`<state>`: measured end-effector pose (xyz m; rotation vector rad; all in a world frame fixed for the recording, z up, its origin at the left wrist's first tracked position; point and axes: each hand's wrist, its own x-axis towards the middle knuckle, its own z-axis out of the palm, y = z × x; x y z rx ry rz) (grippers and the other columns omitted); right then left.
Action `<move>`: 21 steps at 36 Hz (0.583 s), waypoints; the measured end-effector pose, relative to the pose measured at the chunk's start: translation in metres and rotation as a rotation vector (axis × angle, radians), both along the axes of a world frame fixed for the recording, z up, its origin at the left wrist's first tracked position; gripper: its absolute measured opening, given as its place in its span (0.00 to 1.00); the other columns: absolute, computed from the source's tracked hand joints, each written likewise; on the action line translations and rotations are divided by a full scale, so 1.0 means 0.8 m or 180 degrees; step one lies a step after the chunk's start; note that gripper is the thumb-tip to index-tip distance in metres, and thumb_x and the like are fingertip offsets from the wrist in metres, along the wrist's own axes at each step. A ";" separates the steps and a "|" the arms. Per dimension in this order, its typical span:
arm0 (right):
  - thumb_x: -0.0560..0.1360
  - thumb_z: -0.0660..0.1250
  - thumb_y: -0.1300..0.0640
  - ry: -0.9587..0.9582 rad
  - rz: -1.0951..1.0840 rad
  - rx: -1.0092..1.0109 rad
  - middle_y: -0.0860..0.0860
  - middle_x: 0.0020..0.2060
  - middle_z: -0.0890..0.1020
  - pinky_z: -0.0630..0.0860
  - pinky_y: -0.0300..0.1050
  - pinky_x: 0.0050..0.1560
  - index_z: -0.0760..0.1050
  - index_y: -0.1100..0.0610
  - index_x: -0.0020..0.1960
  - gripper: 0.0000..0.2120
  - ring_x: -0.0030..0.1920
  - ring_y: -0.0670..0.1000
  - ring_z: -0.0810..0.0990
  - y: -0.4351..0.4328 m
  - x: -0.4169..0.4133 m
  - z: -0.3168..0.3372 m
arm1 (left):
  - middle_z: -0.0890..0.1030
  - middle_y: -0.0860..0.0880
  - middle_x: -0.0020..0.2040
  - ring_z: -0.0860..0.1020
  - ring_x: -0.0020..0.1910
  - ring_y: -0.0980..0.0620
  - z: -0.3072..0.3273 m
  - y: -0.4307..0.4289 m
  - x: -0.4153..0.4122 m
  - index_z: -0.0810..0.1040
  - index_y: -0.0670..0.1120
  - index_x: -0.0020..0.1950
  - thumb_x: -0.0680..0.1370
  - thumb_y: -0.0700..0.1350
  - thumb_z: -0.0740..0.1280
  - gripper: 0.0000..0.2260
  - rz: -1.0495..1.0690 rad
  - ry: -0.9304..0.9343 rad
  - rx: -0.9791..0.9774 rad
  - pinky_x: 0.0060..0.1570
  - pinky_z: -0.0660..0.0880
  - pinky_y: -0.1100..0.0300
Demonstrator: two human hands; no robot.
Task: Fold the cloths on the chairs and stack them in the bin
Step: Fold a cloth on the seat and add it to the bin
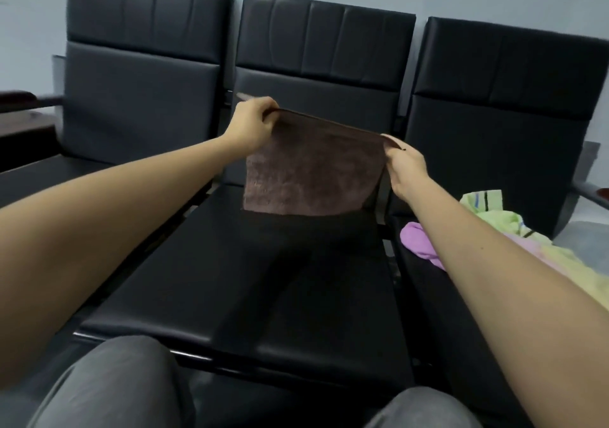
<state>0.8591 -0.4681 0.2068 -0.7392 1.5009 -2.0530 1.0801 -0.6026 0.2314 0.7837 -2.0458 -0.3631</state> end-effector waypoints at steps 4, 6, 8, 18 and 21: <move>0.77 0.63 0.66 0.0372 -0.0113 0.0284 0.53 0.47 0.81 0.75 0.35 0.42 0.79 0.60 0.57 0.11 0.47 0.50 0.79 -0.002 -0.008 -0.014 | 0.80 0.42 0.57 0.76 0.59 0.47 -0.010 0.016 0.008 0.79 0.38 0.58 0.79 0.36 0.61 0.11 -0.0011 0.0120 -0.0038 0.50 0.65 0.72; 0.78 0.64 0.64 0.0635 -0.0006 0.0834 0.52 0.43 0.80 0.74 0.37 0.43 0.79 0.59 0.52 0.07 0.42 0.48 0.78 0.011 -0.007 -0.027 | 0.81 0.42 0.55 0.77 0.56 0.46 -0.023 0.028 0.021 0.79 0.38 0.56 0.78 0.37 0.61 0.10 0.0035 -0.0222 0.0183 0.48 0.67 0.68; 0.78 0.64 0.61 0.0968 0.0386 0.1584 0.51 0.40 0.78 0.73 0.38 0.41 0.75 0.54 0.43 0.06 0.36 0.46 0.74 0.034 -0.008 -0.043 | 0.81 0.43 0.52 0.77 0.52 0.46 -0.041 0.044 0.039 0.80 0.39 0.54 0.78 0.37 0.62 0.09 0.0011 -0.0837 0.0300 0.46 0.66 0.66; 0.76 0.68 0.56 0.1844 0.2445 0.4311 0.50 0.33 0.76 0.71 0.39 0.39 0.74 0.56 0.41 0.06 0.34 0.46 0.72 0.106 0.013 -0.104 | 0.81 0.46 0.41 0.81 0.34 0.57 -0.125 0.070 0.082 0.78 0.46 0.45 0.77 0.33 0.61 0.10 -0.0634 -0.3516 0.2196 0.32 0.76 0.67; 0.76 0.68 0.55 0.1793 0.2408 0.4410 0.50 0.30 0.72 0.68 0.38 0.37 0.70 0.56 0.37 0.12 0.31 0.46 0.68 0.106 0.021 -0.121 | 0.82 0.45 0.39 0.81 0.37 0.54 -0.135 0.068 0.077 0.79 0.45 0.47 0.77 0.34 0.61 0.10 -0.0598 -0.3356 0.2214 0.35 0.77 0.67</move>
